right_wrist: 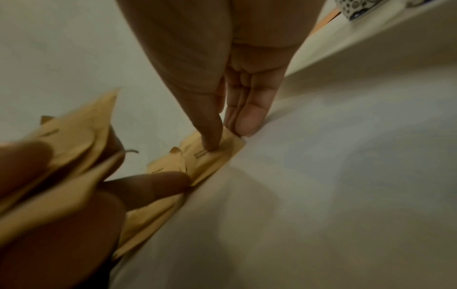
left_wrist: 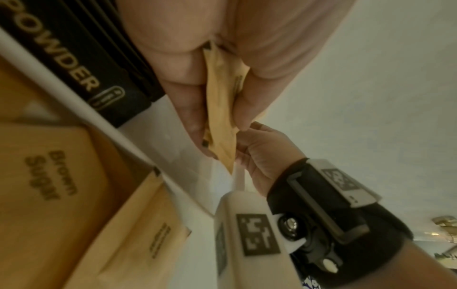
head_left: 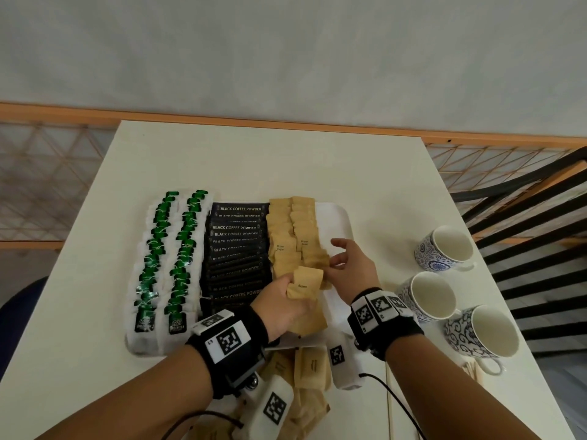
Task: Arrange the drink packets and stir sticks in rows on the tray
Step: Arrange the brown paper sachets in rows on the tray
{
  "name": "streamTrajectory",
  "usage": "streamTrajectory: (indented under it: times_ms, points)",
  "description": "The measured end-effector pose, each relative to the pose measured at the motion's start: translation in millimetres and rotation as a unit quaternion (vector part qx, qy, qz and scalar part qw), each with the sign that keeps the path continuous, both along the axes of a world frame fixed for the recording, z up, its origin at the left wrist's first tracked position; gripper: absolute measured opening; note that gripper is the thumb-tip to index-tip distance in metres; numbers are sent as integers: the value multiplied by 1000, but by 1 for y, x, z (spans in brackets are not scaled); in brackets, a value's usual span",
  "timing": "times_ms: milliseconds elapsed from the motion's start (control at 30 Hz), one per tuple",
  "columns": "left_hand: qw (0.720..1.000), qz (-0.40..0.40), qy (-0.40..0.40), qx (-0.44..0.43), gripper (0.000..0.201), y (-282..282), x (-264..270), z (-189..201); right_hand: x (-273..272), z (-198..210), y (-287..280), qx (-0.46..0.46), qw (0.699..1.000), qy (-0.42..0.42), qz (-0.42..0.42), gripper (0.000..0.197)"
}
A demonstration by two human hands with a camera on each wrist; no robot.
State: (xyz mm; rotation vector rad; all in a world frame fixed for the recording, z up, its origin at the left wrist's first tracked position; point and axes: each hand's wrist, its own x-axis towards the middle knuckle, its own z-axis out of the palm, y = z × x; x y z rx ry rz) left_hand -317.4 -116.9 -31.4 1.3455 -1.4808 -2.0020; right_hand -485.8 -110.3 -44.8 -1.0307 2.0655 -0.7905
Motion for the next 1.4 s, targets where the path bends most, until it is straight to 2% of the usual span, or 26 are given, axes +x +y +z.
streamTrajectory:
  times_ms: [567, 733, 867, 1000, 1067, 1167, 1233, 1300, 1400]
  points:
    - [999, 39, 10, 19, 37, -13, 4, -2, 2, -2, -17, 3, 1000, 10, 20, 60]
    - [991, 93, 26, 88, 33, -20, 16, 0, -1, -4, -9, 2, 1000, 15, 18, 53]
    - [985, 117, 55, 115, 21, -24, 24, 7, -4, -4, -2, 8, 1000, 12, 19, 47]
    - [985, 116, 53, 112, 17, -23, 28, 10, -1, 10, 5, -29, 999, 16, 26, 28]
    - [987, 101, 50, 112, 19, -21, 28, 11, 8, 21, 6, -44, 997, -28, 49, 21]
    - [992, 64, 38, 103, 22, -18, 25, 13, 22, 32, 5, -21, 988, -124, 93, 14]
    - [993, 53, 33, 100, 24, -16, 26, 14, 27, 34, 3, -13, 984, -147, 101, 11]
    - [992, 70, 33, 98, 27, -15, 28, 15, 27, 35, 1, -27, 982, -176, 56, 12]
    - [985, 147, 2, 88, 38, -20, 35, 14, 19, 33, 0, -39, 981, -188, -3, 9]
